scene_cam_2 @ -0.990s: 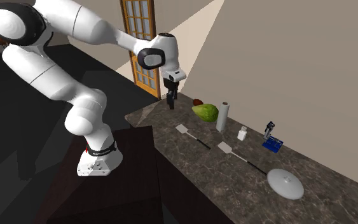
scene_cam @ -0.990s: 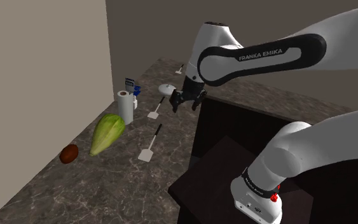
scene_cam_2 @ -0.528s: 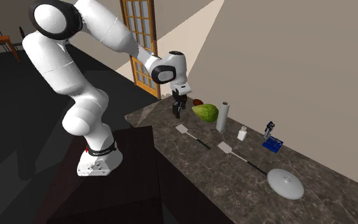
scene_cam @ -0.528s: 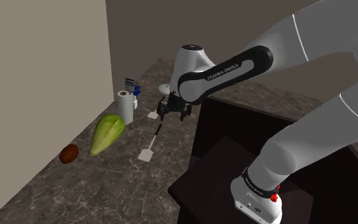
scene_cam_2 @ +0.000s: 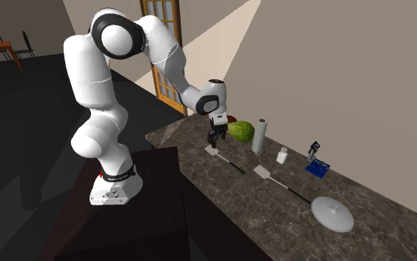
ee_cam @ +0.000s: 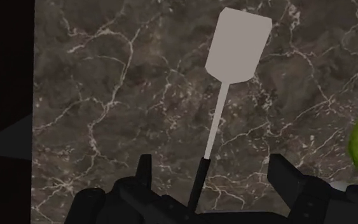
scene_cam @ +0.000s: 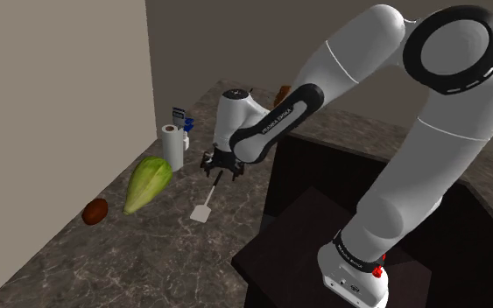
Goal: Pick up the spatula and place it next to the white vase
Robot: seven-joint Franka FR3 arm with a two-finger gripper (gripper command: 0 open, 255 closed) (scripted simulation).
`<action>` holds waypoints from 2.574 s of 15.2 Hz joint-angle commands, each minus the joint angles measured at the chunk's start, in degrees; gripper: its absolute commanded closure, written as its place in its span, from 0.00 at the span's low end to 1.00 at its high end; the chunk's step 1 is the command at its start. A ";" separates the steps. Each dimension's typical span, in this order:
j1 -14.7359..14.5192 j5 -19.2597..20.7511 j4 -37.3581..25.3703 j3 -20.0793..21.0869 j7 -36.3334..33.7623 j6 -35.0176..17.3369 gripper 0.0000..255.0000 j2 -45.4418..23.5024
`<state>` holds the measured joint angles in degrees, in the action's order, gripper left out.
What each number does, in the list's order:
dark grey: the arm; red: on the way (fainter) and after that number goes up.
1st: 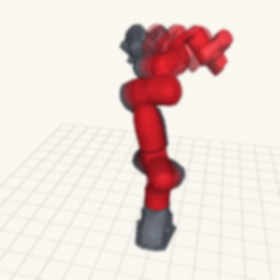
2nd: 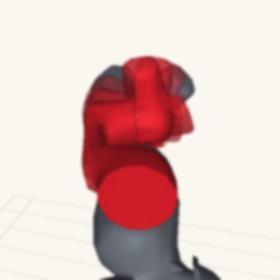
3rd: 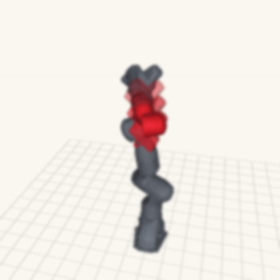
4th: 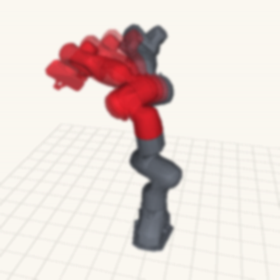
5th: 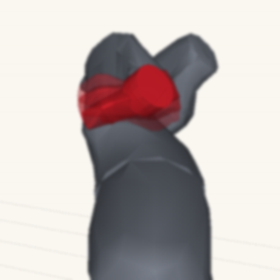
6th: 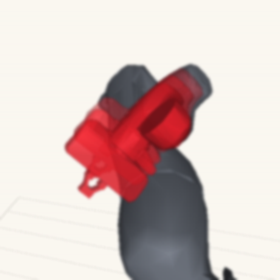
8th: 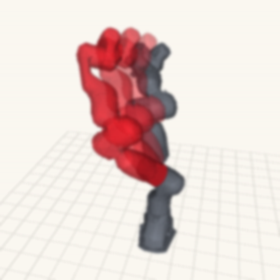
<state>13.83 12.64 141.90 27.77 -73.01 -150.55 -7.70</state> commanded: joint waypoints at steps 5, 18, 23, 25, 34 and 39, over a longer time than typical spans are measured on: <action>-6.75 12.92 -10.00 -8.85 -19.79 -3.08 0.00 -16.08; -9.74 17.12 -12.23 -13.01 -23.22 -7.12 0.00 -22.40; -9.73 17.11 -12.23 -13.01 -23.21 -7.11 1.00 -22.39; -9.73 17.11 -12.23 -13.01 -23.21 -7.11 1.00 -22.39; -8.57 15.59 -11.45 -11.51 -21.95 -5.56 1.00 -20.08; -6.70 12.75 -10.41 -9.05 -19.68 -2.88 1.00 -16.27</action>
<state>6.74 26.07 131.29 18.15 -93.19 -154.09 -24.83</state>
